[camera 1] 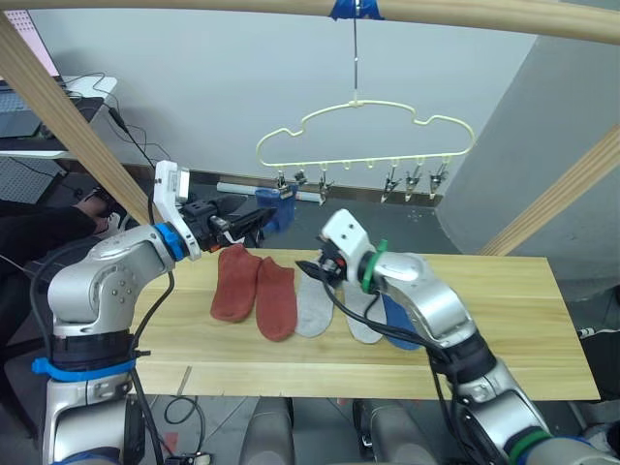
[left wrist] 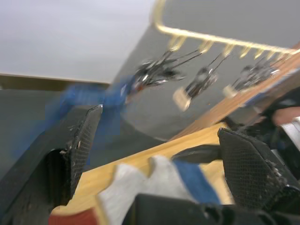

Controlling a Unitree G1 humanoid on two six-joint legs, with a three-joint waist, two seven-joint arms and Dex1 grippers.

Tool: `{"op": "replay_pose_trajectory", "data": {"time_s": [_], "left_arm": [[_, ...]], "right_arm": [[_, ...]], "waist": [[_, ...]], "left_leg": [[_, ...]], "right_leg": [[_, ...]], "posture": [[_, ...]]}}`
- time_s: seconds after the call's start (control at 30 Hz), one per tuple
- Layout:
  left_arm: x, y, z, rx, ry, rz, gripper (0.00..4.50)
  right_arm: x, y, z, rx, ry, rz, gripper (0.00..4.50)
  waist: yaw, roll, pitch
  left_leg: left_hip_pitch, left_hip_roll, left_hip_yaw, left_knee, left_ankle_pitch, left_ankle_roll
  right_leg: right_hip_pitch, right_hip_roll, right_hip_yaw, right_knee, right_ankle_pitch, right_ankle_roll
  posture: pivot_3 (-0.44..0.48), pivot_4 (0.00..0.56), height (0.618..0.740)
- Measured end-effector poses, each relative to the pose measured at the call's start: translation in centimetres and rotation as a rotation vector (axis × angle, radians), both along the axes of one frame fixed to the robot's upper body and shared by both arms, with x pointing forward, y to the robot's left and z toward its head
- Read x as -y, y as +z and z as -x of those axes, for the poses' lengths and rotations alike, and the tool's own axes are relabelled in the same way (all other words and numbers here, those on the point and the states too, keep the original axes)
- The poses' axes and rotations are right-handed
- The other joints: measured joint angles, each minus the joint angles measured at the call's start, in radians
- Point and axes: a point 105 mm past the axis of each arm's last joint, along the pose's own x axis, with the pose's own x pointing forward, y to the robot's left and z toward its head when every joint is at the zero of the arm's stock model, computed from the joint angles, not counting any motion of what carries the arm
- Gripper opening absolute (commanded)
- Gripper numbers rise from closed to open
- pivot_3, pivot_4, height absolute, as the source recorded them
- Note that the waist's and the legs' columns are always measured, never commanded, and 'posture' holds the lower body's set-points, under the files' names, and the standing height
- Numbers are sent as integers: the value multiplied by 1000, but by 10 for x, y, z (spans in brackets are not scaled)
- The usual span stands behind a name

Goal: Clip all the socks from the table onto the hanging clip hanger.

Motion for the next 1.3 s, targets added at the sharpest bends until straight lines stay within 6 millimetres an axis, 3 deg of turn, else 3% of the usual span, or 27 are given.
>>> {"op": "replay_pose_trajectory", "data": {"time_s": [0.2,0.37,0.43,0.53,0.63,0.77,0.93,1.3], "left_arm": [[0,-2,3,204,94,-163,4500],[18,-7,10,290,85,-178,4500],[23,-5,11,333,99,-169,4097],[36,-7,14,366,82,-159,3421],[49,-11,11,370,79,-138,3421],[58,-3,2,418,90,-125,3421],[58,-6,-5,409,111,-101,2348],[60,-5,-8,409,134,-80,2348]], "right_arm": [[47,-7,14,-47,-52,-29,4460],[64,13,28,-41,-29,-134,4460],[68,22,34,-28,-10,-156,4500],[70,30,39,-26,-2,-192,4500],[65,42,43,-5,19,-234,4500],[61,53,44,20,22,-259,4500],[63,54,41,26,-4,-262,4500],[61,66,40,40,10,-290,4500]], "waist": [[0,0,0],[-4,0,0],[-4,0,0],[-4,0,0],[-4,-1,-1],[-5,-1,-1],[-6,-1,-1],[-8,-1,-1]], "left_leg": [[0,0,0,0,0,0],[0,0,0,0,0,0],[0,0,0,1,0,0],[0,-1,1,1,0,1],[0,0,1,1,0,1],[0,-1,0,3,0,1],[0,0,0,4,0,1],[-1,-1,0,12,0,1]], "right_leg": [[0,0,0,0,0,0],[0,1,1,0,0,0],[0,1,1,1,0,0],[0,1,2,1,0,0],[0,1,1,1,0,0],[1,1,1,2,0,0],[1,1,1,2,0,0],[1,1,2,7,0,0]], "posture": [[49,211,740],[40,206,740],[30,203,740],[17,203,740],[6,199,740],[-2,198,740],[-8,197,740],[-13,200,740]]}}
